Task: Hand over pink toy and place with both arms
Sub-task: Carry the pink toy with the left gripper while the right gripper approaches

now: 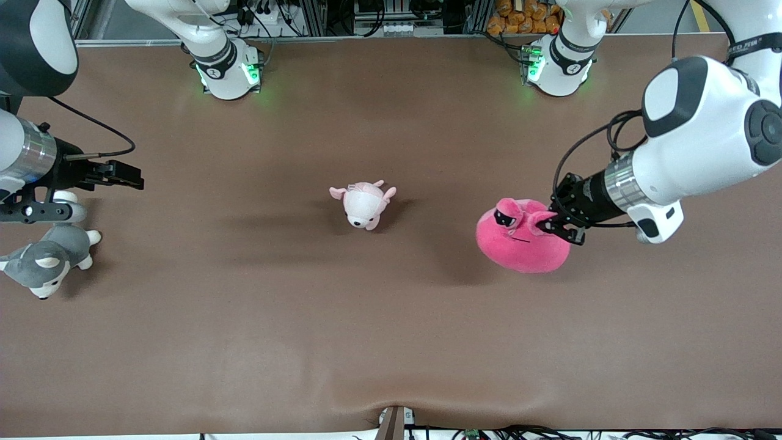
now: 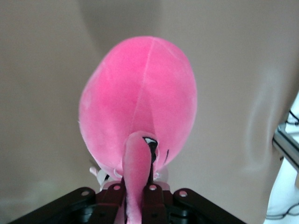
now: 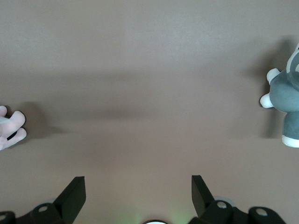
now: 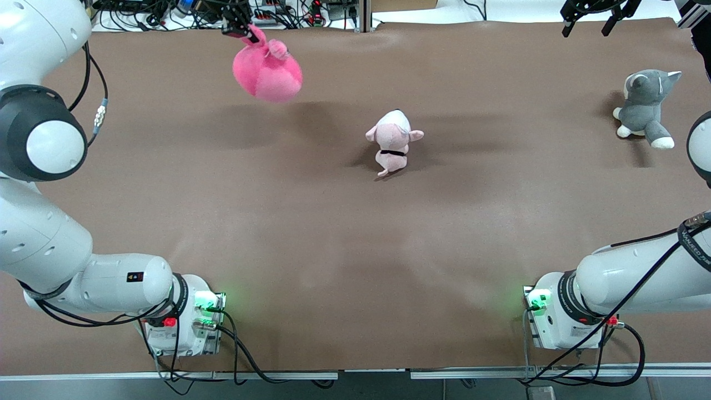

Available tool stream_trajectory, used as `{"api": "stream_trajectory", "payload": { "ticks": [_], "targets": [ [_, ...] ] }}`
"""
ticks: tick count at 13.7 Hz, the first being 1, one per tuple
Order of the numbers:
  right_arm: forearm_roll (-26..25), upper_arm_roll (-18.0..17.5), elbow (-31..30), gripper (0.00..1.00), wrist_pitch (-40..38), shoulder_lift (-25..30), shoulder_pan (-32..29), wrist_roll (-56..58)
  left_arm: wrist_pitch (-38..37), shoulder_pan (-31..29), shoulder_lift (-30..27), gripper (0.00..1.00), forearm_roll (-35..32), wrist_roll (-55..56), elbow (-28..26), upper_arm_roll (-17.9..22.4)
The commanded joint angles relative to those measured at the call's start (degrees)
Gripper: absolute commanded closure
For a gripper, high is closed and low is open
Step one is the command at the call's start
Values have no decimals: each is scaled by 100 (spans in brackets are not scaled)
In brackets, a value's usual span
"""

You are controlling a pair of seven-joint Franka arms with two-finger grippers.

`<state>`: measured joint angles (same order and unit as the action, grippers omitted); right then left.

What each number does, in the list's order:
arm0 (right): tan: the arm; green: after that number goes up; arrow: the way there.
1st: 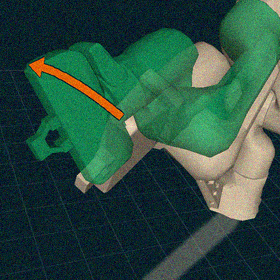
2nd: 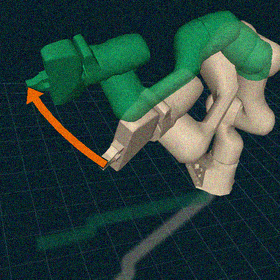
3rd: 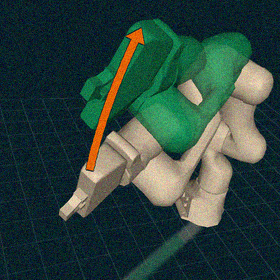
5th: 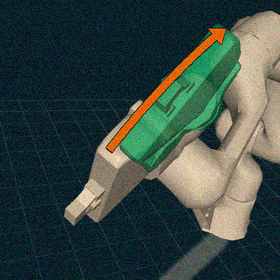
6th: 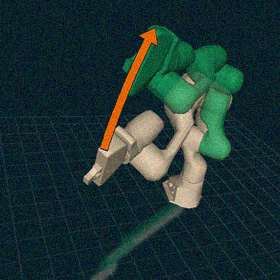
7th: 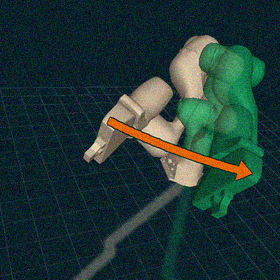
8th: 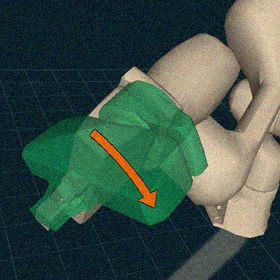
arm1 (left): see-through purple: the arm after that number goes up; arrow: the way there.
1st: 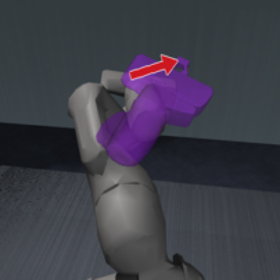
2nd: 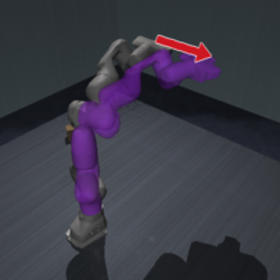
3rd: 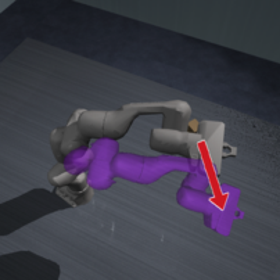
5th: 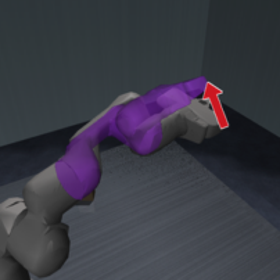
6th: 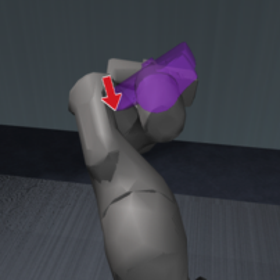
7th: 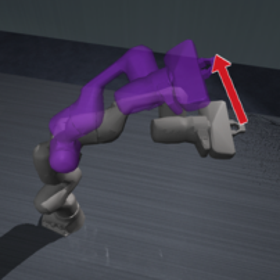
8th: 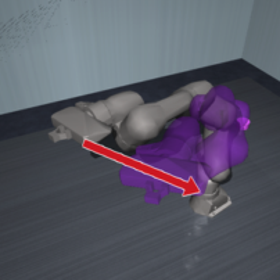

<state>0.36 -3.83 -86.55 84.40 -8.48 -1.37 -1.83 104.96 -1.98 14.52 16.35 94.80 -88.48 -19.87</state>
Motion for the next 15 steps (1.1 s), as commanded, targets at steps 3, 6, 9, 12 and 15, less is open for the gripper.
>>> {"api": "stream_trajectory", "payload": {
  "ticks": [3,6,9,12,15],
  "targets": [
    [60,5,68,0,-231,48,76,-89,-230,-4,7,100,324,1177,454,-306],
    [78,13,50,0,-266,48,76,-98,-230,127,95,100,404,1953,700,-552],
    [96,-4,59,0,-240,31,120,-98,-195,513,139,100,413,2602,876,-570],
    [734,5,68,0,-266,31,94,-176,68,1232,402,100,544,3454,1192,-562],
    [1394,-4,68,0,-257,13,163,-1000,585,1726,517,100,553,4291,1245,-535]
  ]
}}
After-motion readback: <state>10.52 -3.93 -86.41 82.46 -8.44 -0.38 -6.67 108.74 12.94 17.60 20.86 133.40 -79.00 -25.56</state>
